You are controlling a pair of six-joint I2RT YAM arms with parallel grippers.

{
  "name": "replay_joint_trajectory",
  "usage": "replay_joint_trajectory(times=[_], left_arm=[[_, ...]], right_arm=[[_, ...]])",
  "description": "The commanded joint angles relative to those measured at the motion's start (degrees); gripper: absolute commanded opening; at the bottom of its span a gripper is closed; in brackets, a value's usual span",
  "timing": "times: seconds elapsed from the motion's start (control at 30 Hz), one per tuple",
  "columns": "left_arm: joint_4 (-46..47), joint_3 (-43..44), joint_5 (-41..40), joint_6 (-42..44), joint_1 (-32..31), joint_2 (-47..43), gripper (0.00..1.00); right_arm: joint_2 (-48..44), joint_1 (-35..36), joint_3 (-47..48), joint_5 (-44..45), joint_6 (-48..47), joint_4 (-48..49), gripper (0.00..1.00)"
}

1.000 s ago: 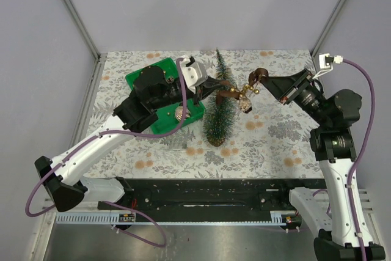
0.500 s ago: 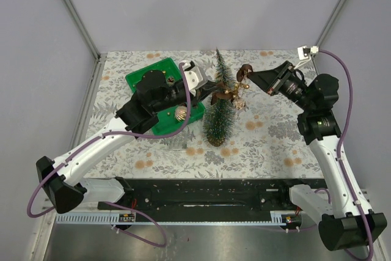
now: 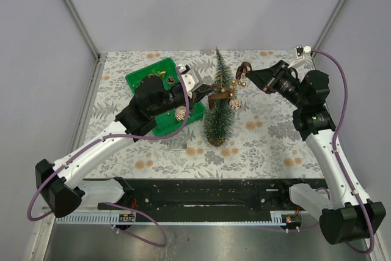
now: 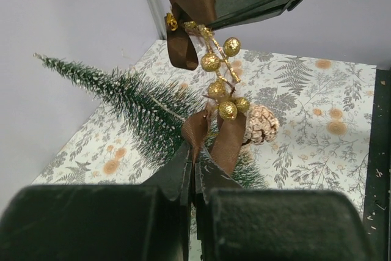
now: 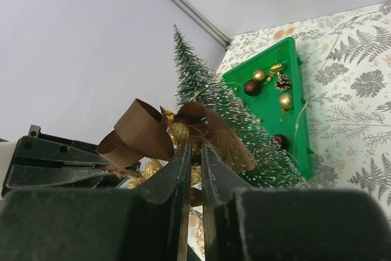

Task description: Decorate the small christmas tree

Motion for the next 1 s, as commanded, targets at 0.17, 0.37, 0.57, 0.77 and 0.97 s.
replay_joint_trajectory(times=[0.17,0.37,0.57,0.77,0.97], left_arm=[[4.54,-0.52,-3.72,-7.99,3.01,-0.05,0.03],[4.89,-0.70,-5.04,-8.61,3.10,1.27,0.03],[5.33,-0.61,-5.57,-8.70,3.01,2.94,0.03],[7.52,-3.68,-6.45,-7.47,3.01,3.21,0.03],[9.98,-6.84,-6.72,-5.97,3.09,2.86,0.06]], right_arm=[[2.44,0.63,-1.13,2.28,-2.24,0.67,0.02],[3.85,1.25,-1.22,1.93,-2.85,1.63,0.02],[4.47,1.33,-1.92,2.28,-3.73,1.90,0.02],[4.38,1.42,-4.21,3.16,-4.79,1.46,0.03],[4.47,1.77,-6.40,4.65,-5.23,1.63,0.06]])
